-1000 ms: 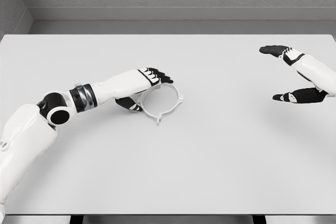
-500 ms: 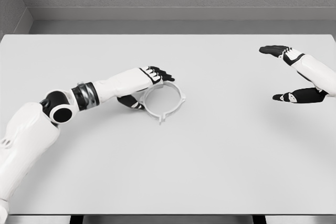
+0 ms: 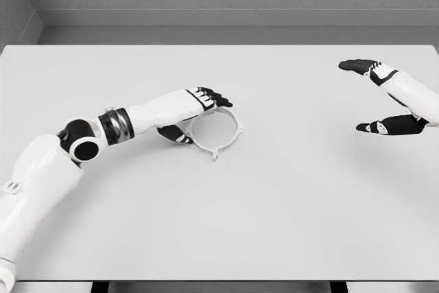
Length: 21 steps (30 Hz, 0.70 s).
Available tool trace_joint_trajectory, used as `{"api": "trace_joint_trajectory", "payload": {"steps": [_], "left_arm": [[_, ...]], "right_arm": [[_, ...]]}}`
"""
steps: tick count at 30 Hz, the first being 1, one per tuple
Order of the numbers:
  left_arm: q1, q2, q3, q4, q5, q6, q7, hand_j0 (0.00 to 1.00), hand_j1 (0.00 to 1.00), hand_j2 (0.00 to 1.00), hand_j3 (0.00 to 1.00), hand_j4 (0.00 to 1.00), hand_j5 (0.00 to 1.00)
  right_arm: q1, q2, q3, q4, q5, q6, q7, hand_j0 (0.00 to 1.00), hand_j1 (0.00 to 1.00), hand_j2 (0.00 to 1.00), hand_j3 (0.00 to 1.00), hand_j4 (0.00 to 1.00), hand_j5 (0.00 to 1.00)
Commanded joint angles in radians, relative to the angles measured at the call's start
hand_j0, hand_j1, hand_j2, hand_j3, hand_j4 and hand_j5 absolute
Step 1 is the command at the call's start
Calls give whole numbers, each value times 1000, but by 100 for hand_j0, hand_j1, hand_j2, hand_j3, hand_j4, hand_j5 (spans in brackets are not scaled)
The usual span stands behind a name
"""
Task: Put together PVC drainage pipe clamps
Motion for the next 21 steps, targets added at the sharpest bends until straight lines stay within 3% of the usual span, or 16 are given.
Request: {"api": "trace_joint_trajectory", "payload": {"steps": [1, 15, 19, 21], "left_arm": [[0, -9, 0, -1, 8, 2, -7, 100, 100, 100, 100, 100, 100], [2, 9, 8, -1, 15, 2, -7, 100, 100, 100, 100, 100, 100], [3, 81, 8, -11, 32, 2, -2, 100, 100, 100, 100, 100, 100], [2, 160, 13, -13, 95, 2, -2, 100, 100, 100, 100, 100, 100]], "right_arm": [[0, -1, 1, 0, -8, 3, -1, 100, 100, 100, 100, 100, 100], [0, -1, 1, 1, -8, 3, -1, 100, 100, 100, 100, 100, 100], [0, -1, 0, 1, -8, 3, -1, 100, 100, 100, 100, 100, 100], [0, -1, 0, -2, -8, 3, -1, 100, 100, 100, 100, 100, 100]]}}
